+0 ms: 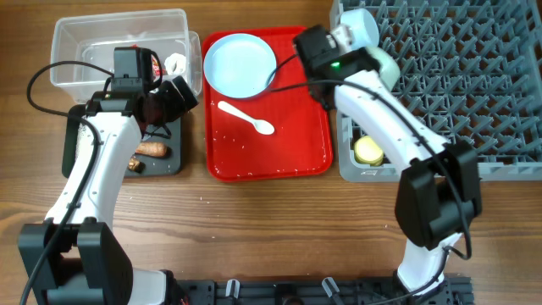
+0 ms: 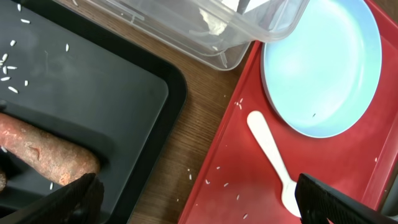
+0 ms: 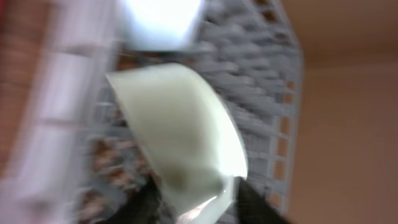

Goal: Sort waste into correct bins and load items into the dishwasher rack
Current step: 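Reach the right gripper to the light blue plate on the tray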

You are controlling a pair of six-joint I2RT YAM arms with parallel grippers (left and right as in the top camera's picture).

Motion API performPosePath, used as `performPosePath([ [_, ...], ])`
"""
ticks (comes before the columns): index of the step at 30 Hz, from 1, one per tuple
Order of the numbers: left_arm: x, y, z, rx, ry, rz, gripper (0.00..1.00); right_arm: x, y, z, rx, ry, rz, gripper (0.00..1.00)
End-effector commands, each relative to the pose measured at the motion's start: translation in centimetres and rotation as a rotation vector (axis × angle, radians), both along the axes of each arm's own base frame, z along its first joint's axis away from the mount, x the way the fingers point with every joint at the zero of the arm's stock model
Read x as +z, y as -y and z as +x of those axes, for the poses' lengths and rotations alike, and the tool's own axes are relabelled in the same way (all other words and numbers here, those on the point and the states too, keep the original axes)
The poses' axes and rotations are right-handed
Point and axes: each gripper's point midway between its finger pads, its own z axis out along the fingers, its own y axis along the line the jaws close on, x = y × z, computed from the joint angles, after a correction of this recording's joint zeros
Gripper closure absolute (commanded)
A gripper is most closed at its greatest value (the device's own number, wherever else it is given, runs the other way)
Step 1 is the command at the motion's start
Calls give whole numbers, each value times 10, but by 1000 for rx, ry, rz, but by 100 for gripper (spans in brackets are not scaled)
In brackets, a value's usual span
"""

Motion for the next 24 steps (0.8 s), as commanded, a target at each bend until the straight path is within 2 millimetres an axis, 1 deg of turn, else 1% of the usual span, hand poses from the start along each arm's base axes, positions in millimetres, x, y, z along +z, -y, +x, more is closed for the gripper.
performPosePath([
  [1,7,-4,3,9,21,10,0,-25,-26,-5,63,-72,84,3],
  [2,7,-4,3,9,21,10,0,-25,-26,-5,60,-69,91,0],
  [3,7,-4,3,9,21,10,0,-25,-28,-6,56,-66,109,0],
  [6,7,-4,3,9,21,10,0,-23,-44,-7,95,-93,217,0],
  [8,7,-4,3,9,21,9,0,-14,-58,-6,131,-90,310,0],
  [11,7,-4,3,9,21,10,0,7,-79,-5,193,-75,445,0],
  [13,7,-4,3,9,21,10,0,24,-98,-6,252,-64,555,0],
  [14,7,-4,3,9,21,9,0,34,-113,-7,300,-62,634,0],
  [15,7,-4,3,9,21,9,0,40,-122,-9,331,-63,681,0],
  [17,7,-4,3,9,21,10,0,52,-148,-15,423,-85,816,0],
  [18,7,-4,3,9,21,10,0,57,-164,-21,480,-111,897,0],
  [19,7,-4,3,9,21,10,0,60,-177,-26,525,-136,957,0],
  [21,7,-4,3,9,21,10,0,62,-192,-32,580,-166,1029,0],
  [24,7,-4,3,9,21,9,0,56,-202,-32,608,-192,1062,2],
])
